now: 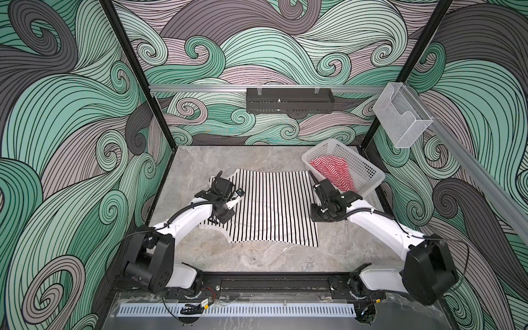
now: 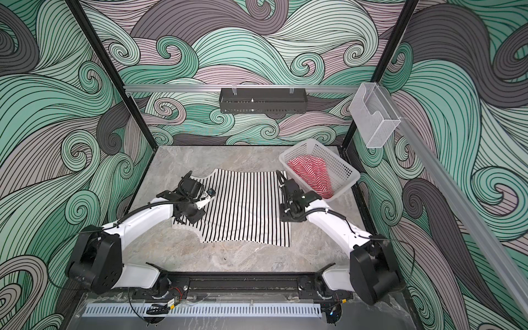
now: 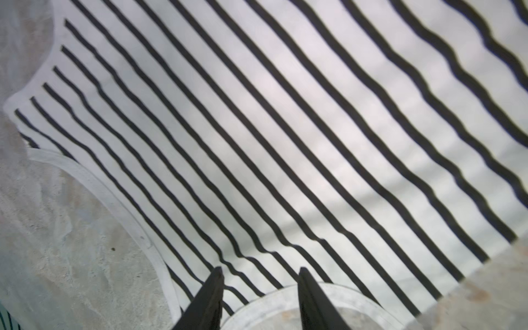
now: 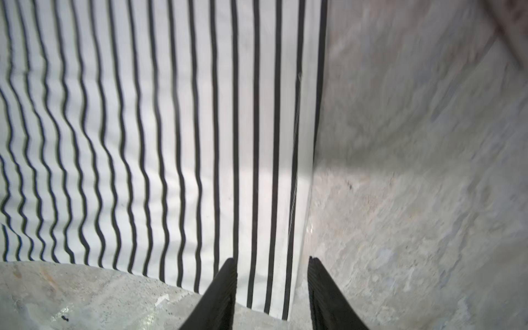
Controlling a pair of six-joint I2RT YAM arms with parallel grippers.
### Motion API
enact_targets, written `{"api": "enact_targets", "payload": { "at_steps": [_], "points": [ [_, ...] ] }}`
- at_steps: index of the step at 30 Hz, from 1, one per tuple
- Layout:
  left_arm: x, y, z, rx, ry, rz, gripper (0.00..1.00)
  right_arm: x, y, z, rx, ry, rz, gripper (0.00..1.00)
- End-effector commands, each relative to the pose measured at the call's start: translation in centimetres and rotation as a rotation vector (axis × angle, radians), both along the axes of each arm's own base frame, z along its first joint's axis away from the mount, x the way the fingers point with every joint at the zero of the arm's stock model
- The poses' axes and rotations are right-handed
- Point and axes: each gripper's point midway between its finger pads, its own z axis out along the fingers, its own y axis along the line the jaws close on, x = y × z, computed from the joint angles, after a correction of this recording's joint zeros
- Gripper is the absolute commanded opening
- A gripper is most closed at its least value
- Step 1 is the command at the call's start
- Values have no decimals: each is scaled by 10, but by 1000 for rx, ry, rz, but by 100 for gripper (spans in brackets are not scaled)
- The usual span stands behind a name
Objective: Fold and stack tank tops
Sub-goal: Fold the tank top at the center of the table.
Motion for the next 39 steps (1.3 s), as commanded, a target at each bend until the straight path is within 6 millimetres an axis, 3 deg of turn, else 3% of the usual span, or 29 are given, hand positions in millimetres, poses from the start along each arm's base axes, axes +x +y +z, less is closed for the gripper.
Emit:
{"api": "enact_targets", "payload": {
  "at_steps": [1, 6, 12, 24, 39],
  "points": [
    [-21, -9, 4, -15, 7, -100, 46, -19, 8, -2, 113, -7, -72, 46],
    [-49, -11, -15, 28, 73, -179, 46, -53, 10, -12, 95, 69, -83, 45],
    [-71, -20, -30, 84, 106, -279, 46, -76, 15, -33, 52, 162, -86, 40],
    [-79, -22, -55, 184, 113, -323, 45, -91, 3, -52, 4, 211, -151, 25],
    [-80, -22, -61, 219, 124, -341, 40, -86, -2, -63, -29, 230, -197, 31]
  ]
}}
